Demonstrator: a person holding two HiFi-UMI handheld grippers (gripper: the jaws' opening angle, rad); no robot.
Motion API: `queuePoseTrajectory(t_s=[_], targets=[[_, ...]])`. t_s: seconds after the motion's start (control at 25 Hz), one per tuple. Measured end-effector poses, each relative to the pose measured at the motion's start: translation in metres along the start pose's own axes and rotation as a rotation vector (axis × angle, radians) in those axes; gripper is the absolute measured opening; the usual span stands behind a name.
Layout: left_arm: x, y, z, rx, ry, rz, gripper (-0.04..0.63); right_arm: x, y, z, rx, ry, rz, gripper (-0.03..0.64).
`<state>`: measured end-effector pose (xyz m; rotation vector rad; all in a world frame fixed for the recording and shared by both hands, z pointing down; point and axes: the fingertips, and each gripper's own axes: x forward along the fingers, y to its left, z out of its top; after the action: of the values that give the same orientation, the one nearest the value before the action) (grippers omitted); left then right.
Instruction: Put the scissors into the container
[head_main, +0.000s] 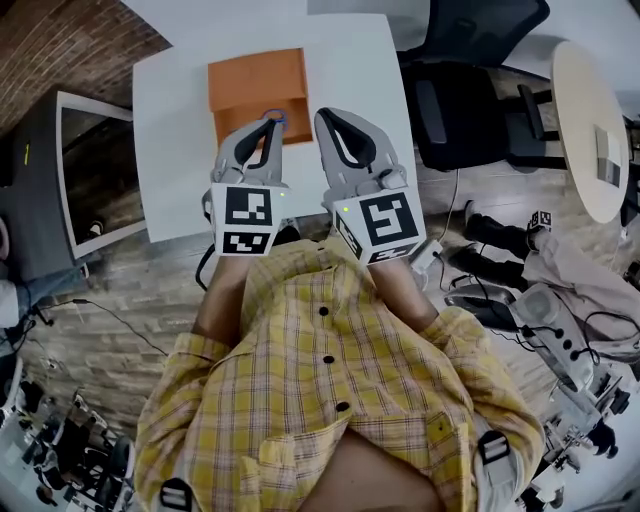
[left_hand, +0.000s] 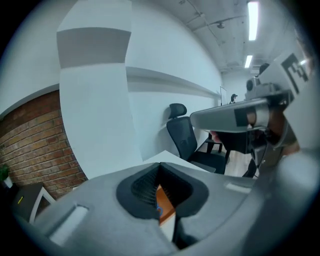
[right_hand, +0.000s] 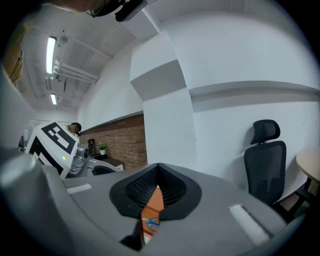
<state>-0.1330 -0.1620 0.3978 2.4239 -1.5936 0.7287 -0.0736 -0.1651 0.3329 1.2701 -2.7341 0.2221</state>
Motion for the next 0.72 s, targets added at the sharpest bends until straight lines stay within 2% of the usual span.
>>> queuePoseTrajectory(t_s=[0.72], targets=[[-0.038, 0.006, 0.046, -0.088, -0.172, 0.065, 0.005, -0.001, 0.006, 0.016, -0.027, -0.039, 0.005, 0.006]])
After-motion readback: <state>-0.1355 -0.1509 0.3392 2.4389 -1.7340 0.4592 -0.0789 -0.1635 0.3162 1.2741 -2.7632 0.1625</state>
